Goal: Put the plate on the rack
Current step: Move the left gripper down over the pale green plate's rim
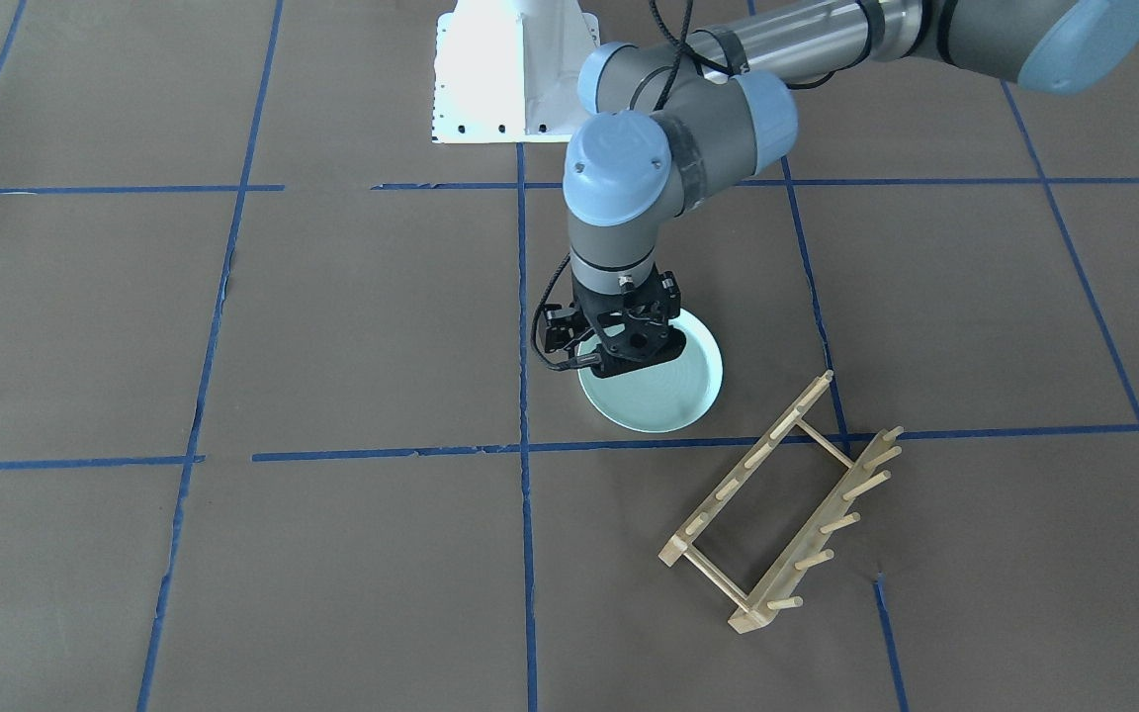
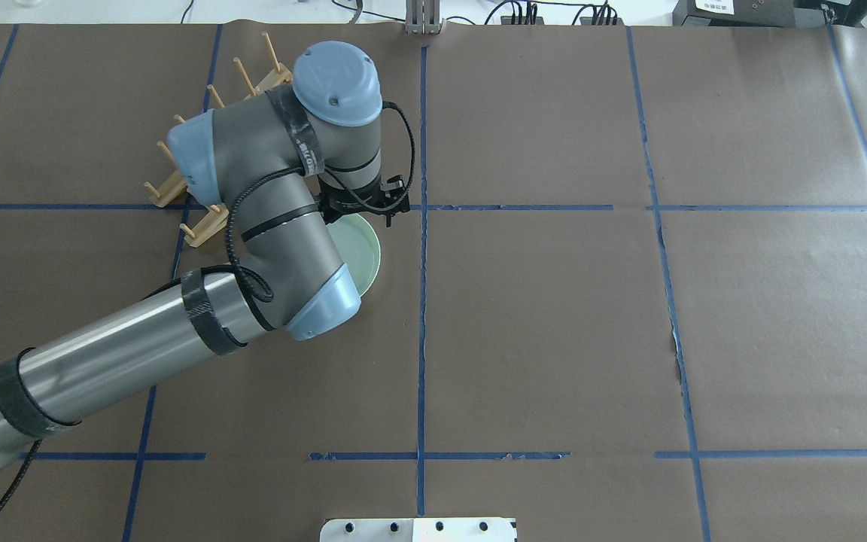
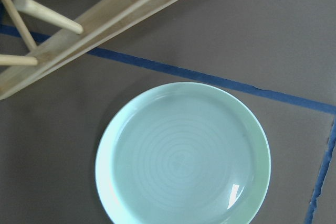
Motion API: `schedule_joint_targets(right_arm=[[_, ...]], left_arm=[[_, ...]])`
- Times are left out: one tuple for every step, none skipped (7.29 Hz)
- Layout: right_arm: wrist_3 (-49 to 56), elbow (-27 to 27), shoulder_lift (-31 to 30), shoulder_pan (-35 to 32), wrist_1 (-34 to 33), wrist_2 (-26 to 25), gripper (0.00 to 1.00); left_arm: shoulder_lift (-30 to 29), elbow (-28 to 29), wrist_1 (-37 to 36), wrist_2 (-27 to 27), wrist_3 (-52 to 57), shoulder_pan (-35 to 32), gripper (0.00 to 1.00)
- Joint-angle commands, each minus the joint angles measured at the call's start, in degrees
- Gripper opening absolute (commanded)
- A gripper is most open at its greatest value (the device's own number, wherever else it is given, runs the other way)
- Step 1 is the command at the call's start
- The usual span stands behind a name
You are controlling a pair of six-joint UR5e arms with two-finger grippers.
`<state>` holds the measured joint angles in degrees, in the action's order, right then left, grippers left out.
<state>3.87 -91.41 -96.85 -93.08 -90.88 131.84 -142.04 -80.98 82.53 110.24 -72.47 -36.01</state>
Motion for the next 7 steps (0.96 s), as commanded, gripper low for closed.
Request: schedule_joint_targets(right_arm=[[0.0, 0.0, 0.0, 0.0, 0.0, 0.0, 1.0], [0.0, 0.0, 0.0, 0.0, 0.0, 0.0, 1.0], [0.0, 0.0, 0.0, 0.0, 0.0, 0.0, 1.0], [0.0, 0.0, 0.0, 0.0, 0.0, 0.0, 1.0], [0.0, 0.0, 0.0, 0.0, 0.0, 0.0, 1.0], [0.0, 0.0, 0.0, 0.0, 0.0, 0.0, 1.0], [0.0, 0.0, 0.0, 0.0, 0.0, 0.0, 1.0]], left_arm=[[-1.7, 4.8, 3.1, -5.4, 4.1, 2.6, 0.97], [-1.7, 5.6, 3.3, -5.8, 7.5, 2.7, 0.94], [-1.7, 6.9, 4.6, -6.0, 7.7, 2.9, 0.9], [-1.7, 7.5, 5.5, -6.0, 7.3, 3.0, 0.86], [-1.0, 7.9, 7.0, -6.0, 7.1, 3.4, 0.84], [-0.9, 8.0, 7.6, -5.9, 7.0, 3.4, 0.83], [-0.3, 8.0, 7.7, -5.9, 6.9, 4.0, 0.81]])
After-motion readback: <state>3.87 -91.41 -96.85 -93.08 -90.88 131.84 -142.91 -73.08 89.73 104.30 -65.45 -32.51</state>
